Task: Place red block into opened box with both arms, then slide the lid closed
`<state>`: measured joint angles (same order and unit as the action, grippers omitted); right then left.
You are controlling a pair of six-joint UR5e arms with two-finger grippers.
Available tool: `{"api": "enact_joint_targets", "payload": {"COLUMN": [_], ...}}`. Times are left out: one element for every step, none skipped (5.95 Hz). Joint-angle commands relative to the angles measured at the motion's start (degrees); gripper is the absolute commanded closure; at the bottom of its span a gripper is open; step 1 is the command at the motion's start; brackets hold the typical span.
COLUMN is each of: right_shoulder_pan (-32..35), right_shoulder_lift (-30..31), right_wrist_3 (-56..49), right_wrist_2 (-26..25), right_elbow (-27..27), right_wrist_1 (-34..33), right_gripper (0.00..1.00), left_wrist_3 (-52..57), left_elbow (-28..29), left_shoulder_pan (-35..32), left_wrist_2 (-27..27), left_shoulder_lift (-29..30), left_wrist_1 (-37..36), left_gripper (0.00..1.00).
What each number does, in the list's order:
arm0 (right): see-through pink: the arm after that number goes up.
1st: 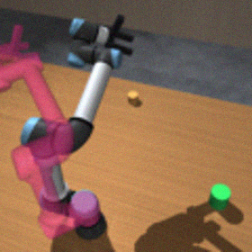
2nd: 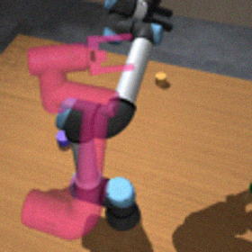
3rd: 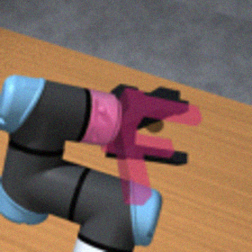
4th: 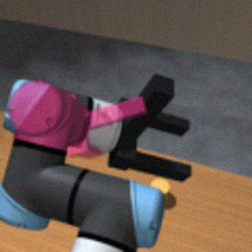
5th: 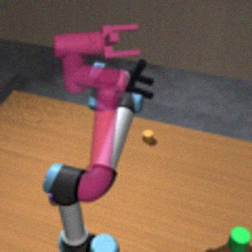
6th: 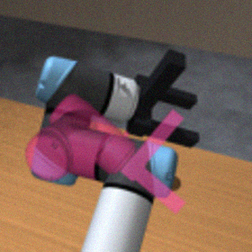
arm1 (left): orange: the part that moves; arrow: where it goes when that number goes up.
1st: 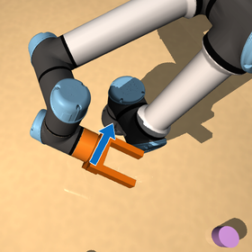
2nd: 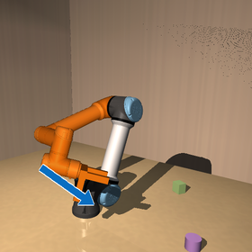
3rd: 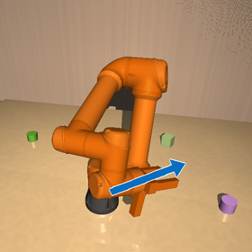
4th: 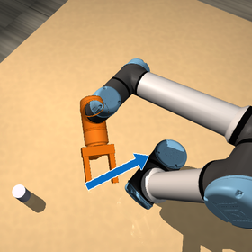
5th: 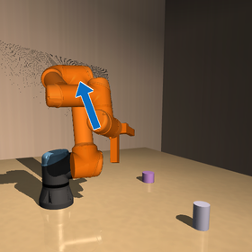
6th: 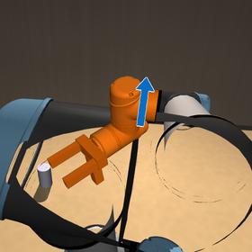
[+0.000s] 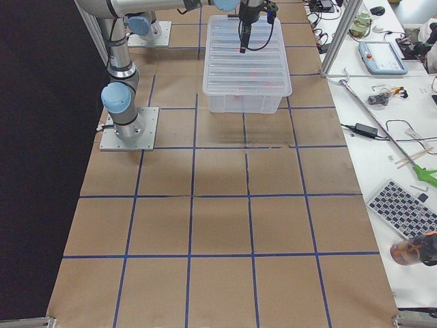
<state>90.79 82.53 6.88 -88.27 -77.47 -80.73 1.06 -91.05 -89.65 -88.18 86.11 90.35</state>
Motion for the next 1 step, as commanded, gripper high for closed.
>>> {"api": "enact_joint_targets", "payload": {"right_shoulder_pan": [0.00], "right_shoulder_lift": [0.00], "right_wrist_3": [-0.12], "right_wrist_2": [-0.06], "right_elbow": [-0.05], "right_wrist_1": [0.04], "right_gripper": [0.00], "left_wrist_3": [0.00], "left_elbow": [0.00], "left_shoulder_pan": [0.00], "left_wrist_2": [-0.15], "left_shoulder_lift": [-0.07], "left_wrist_1": [0.00], "left_gripper": [0.02]}}
